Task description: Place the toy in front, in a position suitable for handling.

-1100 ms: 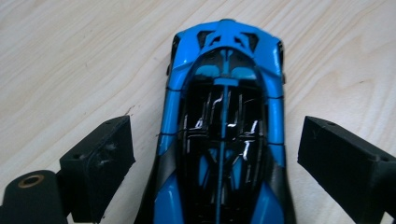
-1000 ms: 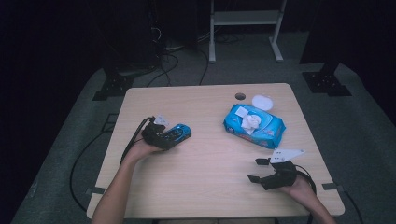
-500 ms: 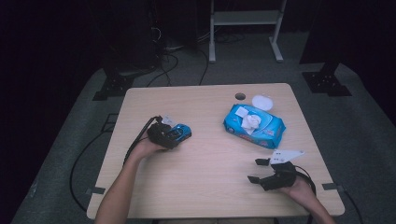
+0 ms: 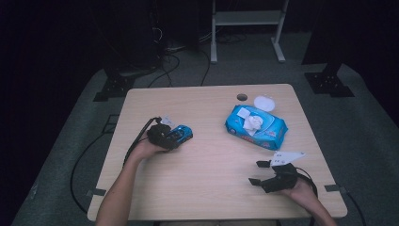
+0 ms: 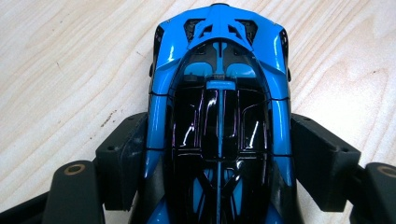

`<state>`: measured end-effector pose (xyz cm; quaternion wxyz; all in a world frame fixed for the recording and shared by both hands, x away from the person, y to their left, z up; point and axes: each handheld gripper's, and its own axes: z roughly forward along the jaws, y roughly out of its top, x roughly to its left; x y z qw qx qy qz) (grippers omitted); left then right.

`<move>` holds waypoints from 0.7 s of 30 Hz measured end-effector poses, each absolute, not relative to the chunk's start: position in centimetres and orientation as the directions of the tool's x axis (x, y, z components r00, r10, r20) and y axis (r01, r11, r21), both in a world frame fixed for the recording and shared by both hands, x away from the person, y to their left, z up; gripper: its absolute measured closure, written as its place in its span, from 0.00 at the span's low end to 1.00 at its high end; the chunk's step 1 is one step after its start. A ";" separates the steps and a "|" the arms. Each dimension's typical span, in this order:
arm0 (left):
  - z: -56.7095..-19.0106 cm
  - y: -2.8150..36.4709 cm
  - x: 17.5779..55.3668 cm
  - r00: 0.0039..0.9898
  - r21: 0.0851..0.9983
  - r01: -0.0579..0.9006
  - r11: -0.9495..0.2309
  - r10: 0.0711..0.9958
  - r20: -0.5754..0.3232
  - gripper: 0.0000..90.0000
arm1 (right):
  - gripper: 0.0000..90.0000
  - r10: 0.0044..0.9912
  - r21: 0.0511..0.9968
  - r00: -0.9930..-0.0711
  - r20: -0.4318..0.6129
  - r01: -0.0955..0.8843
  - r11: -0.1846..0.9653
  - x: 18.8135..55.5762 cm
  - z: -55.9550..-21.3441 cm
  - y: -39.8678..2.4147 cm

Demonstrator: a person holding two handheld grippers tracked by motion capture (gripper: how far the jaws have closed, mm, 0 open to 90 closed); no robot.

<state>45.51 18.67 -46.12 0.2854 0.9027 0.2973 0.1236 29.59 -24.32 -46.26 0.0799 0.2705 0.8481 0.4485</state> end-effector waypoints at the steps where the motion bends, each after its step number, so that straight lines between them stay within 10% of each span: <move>1: -46.1 18.7 45.5 0.793 0.588 0.467 -0.660 0.607 0.052 0.28 | 0.26 0.529 0.804 -0.842 0.106 0.386 0.452 29.6 -46.3 -24.3; 21: -45.7 19.1 45.3 0.797 0.608 0.453 -0.652 0.602 0.052 0.31 | 0.26 0.524 0.801 -0.844 0.111 0.388 0.456 29.6 -46.3 -24.3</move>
